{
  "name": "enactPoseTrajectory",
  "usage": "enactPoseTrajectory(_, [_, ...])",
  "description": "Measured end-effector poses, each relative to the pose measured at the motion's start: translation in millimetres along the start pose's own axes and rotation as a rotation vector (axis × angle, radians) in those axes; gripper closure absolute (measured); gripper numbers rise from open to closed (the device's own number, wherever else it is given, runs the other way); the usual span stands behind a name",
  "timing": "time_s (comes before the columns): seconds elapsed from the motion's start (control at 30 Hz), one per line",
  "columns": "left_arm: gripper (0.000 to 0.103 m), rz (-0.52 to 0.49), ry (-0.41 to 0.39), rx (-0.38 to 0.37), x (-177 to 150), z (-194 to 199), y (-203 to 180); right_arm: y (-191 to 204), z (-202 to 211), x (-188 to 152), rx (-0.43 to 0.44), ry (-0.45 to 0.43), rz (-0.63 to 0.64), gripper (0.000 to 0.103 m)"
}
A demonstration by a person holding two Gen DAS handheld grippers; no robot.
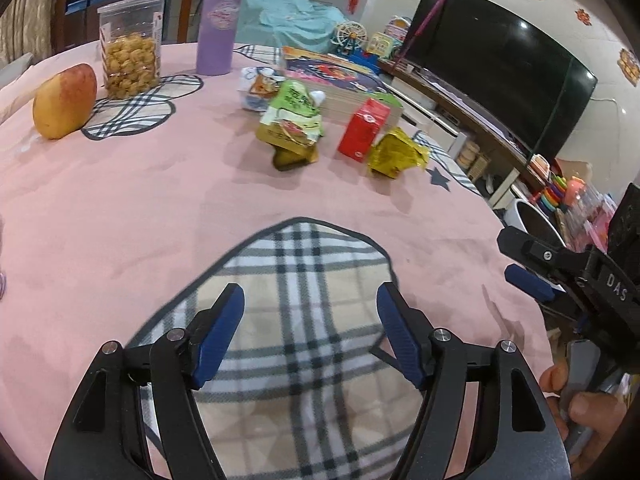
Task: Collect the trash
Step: 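Move both tools back toward the green juice pouch and yellow packet, then grasp the green juice pouch with the left tool while the right tool grasps the yellow packet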
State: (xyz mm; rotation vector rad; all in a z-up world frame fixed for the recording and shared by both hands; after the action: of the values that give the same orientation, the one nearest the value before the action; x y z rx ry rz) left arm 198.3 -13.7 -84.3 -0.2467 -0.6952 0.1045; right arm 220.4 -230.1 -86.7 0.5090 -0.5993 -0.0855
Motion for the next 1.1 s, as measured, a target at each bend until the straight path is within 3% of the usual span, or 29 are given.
enactPoseTrajectory(0.33, [0.032, 0.004, 0.0, 0.02, 21, -11, 12, 5, -24, 11, 0.001, 0.012, 0.002, 0.013])
enactPoseTrajectory(0.9, [0.031, -0.039, -0.014, 0.068, 87, -49, 20, 18, -69, 53, -0.004, -0.016, 0.058, 0.014])
enactPoseTrajectory(1.1, [0.031, -0.018, 0.007, 0.056, 103, -72, 20, 16, -89, 61, -0.005, 0.002, 0.043, 0.022])
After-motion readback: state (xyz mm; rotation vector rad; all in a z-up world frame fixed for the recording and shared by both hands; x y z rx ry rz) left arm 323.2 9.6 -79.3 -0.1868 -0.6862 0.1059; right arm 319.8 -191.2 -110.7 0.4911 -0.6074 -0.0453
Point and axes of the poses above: each gripper's, at about its wrist camera, not at the fingertips, and z roughly against the way its jaws point, y to its left, x to its top, the point moved 4 cm from there along -z, roughly the way its jaws point, and after that the axes turned 1 degree about y, right-handed, at the moved point
